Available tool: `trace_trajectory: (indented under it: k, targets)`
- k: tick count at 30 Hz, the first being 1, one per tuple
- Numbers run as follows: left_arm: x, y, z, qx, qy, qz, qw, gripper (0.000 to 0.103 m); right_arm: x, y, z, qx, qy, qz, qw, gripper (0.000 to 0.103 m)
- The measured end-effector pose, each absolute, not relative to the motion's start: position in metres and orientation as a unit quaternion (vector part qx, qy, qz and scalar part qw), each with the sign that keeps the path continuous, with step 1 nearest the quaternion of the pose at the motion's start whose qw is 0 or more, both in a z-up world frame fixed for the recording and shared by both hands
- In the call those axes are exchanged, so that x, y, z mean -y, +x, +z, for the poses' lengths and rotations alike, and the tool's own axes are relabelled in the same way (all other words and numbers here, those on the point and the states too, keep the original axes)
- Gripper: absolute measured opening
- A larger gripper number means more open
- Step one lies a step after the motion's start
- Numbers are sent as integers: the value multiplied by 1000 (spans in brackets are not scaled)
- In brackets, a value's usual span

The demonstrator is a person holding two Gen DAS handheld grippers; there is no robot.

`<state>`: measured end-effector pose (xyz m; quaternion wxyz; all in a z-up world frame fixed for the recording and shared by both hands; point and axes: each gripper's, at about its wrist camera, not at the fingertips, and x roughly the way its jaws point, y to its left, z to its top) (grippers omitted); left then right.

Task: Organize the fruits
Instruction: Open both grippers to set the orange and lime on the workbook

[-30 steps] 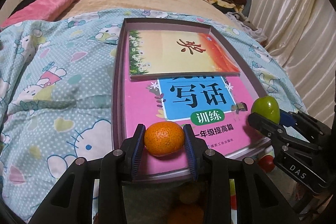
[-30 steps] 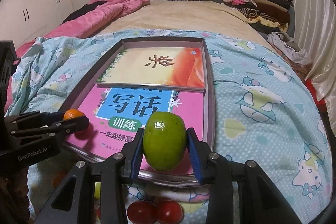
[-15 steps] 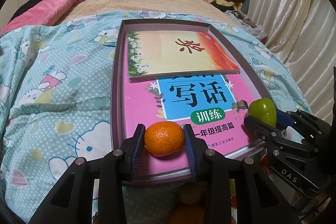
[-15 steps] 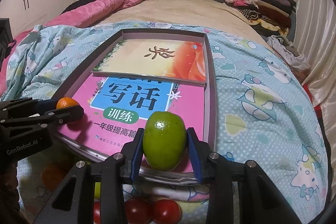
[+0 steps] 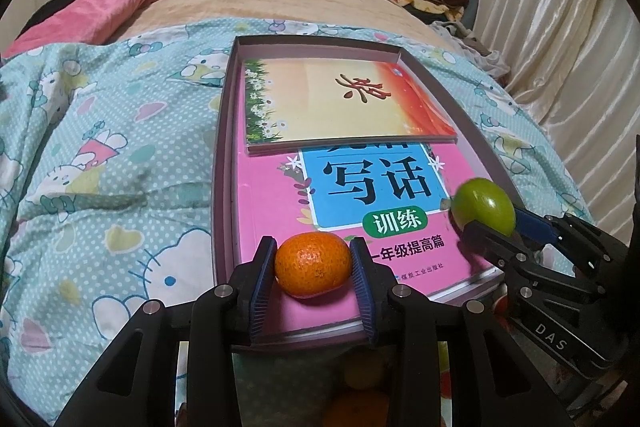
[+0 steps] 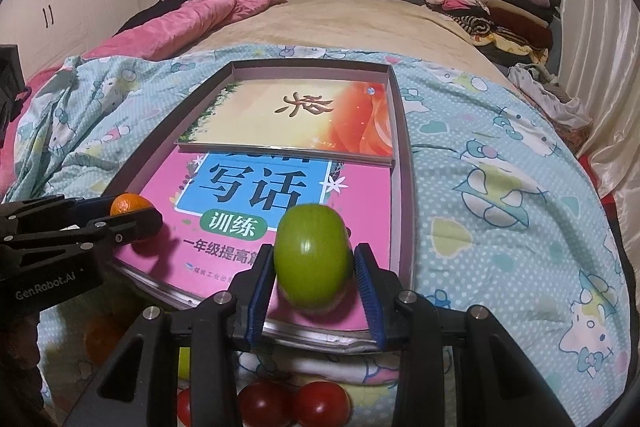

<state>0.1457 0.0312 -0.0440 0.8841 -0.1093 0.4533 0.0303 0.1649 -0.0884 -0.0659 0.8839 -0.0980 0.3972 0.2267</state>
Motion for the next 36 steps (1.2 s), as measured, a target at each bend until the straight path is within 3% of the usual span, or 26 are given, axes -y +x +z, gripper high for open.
trace_trajectory:
  k: [9, 12, 23, 27, 36]
  targets:
    - [-31, 142, -38, -446, -113, 26, 888, 40, 93, 163, -61, -391, -81, 229, 888, 54]
    - [-30, 140, -33, -438, -108, 25, 892, 49, 95, 162, -58, -387, -75, 228, 890, 58]
    - [-35, 130, -17, -414, -113, 37, 902, 59, 101, 157, -44, -356, -56, 234, 903, 67]
    - [-41, 126, -12, -409, -123, 47, 903, 72, 104, 155, -38, -346, -52, 233, 907, 70]
    - [-56, 108, 2, -390, -137, 61, 909, 78, 117, 150, -26, -331, -30, 227, 915, 74]
